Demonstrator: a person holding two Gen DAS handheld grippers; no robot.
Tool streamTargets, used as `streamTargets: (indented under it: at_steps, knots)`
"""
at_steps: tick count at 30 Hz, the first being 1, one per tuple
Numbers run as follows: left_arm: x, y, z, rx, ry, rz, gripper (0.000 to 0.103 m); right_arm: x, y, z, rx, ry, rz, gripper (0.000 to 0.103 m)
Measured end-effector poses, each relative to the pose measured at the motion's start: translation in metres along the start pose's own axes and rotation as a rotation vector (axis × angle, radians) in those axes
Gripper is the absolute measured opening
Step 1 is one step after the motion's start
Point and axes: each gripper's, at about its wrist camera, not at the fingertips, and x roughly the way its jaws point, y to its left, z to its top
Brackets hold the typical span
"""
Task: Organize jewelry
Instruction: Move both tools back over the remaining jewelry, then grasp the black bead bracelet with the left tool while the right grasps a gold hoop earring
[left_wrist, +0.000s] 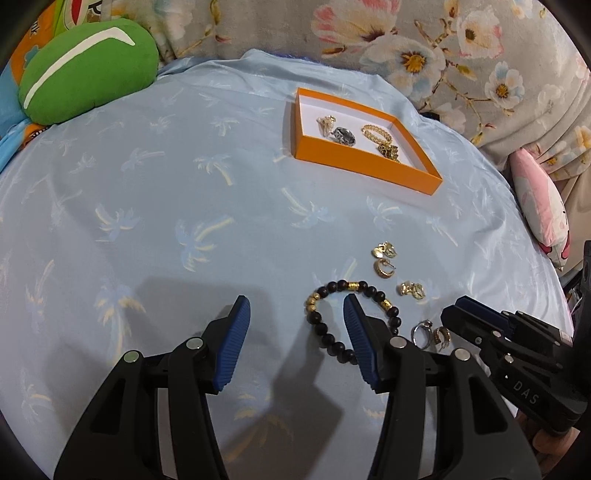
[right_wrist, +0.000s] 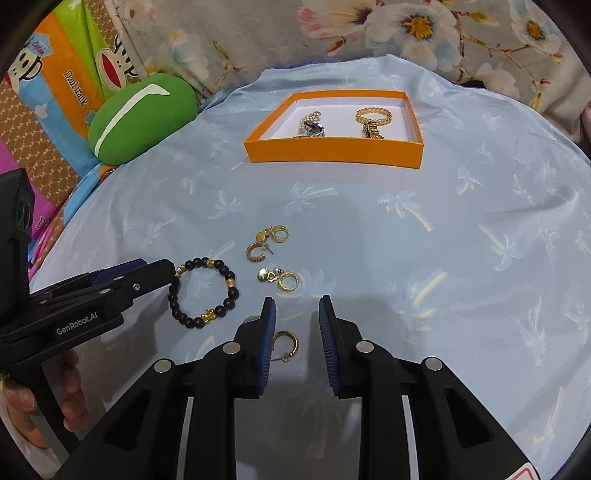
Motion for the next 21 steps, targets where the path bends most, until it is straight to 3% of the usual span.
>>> streamTargets:
  at_steps: [5,7,12,21]
  knots:
    - [0.008,-0.014,-0.003,0.072,-0.005,0.049,0.048,-0.006,-0.001,-0.001,0.005,-0.009,-0.013,0.029]
    - [0.010,-0.019,-0.004,0.107,-0.018,0.076,0.029,-0.007,-0.003,-0.001,0.013,-0.014,-0.015,0.034]
    - [0.011,-0.021,-0.006,0.134,-0.029,0.076,0.007,-0.006,-0.007,-0.002,0.032,-0.010,-0.016,0.036]
    - [-0.009,-0.008,0.002,0.075,-0.058,0.047,0.006,-0.007,-0.008,-0.001,0.028,-0.011,-0.015,0.037]
